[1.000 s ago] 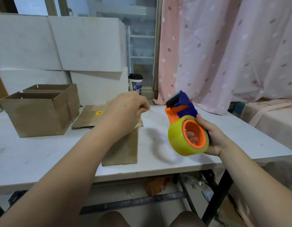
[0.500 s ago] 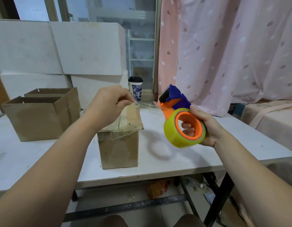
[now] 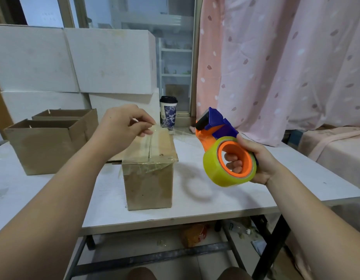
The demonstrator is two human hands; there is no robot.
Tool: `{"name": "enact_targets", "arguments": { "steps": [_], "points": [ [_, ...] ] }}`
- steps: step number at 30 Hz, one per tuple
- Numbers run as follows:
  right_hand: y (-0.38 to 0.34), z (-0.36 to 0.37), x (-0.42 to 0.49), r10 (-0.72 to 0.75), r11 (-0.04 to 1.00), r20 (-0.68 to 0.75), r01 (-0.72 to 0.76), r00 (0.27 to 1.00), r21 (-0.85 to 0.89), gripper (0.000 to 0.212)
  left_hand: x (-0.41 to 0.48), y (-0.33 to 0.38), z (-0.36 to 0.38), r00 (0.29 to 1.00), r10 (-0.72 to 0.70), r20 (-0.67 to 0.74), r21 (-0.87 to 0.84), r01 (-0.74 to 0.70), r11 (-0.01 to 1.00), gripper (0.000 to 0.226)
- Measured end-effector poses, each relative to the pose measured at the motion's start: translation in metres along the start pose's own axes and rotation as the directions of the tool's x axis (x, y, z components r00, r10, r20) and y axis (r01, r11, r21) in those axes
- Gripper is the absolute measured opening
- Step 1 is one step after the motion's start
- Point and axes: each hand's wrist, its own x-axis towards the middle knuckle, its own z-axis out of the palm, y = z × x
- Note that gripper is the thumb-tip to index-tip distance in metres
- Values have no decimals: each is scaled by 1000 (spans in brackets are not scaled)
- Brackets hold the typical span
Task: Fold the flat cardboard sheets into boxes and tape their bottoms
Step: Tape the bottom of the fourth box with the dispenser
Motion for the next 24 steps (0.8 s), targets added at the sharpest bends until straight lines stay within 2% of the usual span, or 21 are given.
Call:
{"name": "enact_targets", "arguments": {
  "steps": [3, 7, 10, 12, 16, 20, 22, 24],
  "points": [
    [-2, 4, 2, -2, 998, -65, -2, 998, -68, 41, 0, -3, -1, 999, 15, -36, 43, -13, 999, 12],
    [-5, 3, 2, -62, 958, -181, 7, 982, -288, 32, -7, -6, -5, 999, 32, -6, 45, -32, 998, 14],
    [-12, 1, 1, -112, 909, -157, 38, 981, -414, 26, -11, -7, -7, 997, 81, -1, 86, -81, 993, 16],
    [-19, 1, 1, -147, 854, -88, 82, 985, -514, 19, -14, -5, -8, 990, 139, -20, 127, -135, 983, 14],
    [-27, 4, 1, -163, 698, 8, 121, 987, -705, 42, -21, -4, -9, 941, 339, 2, 297, -324, 898, 13],
    [-27, 15, 2, -261, 504, 80, 207, 962, -839, 59, -27, -1, -5, 853, 519, 54, 446, -486, 752, 12],
    [-29, 19, 2, -337, 400, 89, 228, 937, -888, 66, -26, -3, -4, 886, 463, 13, 445, -419, 791, 8],
    [-33, 21, 0, -417, 287, 98, 233, 904, -929, 72, -21, -9, -5, 941, 336, 33, 449, -314, 836, 19]
  ]
}}
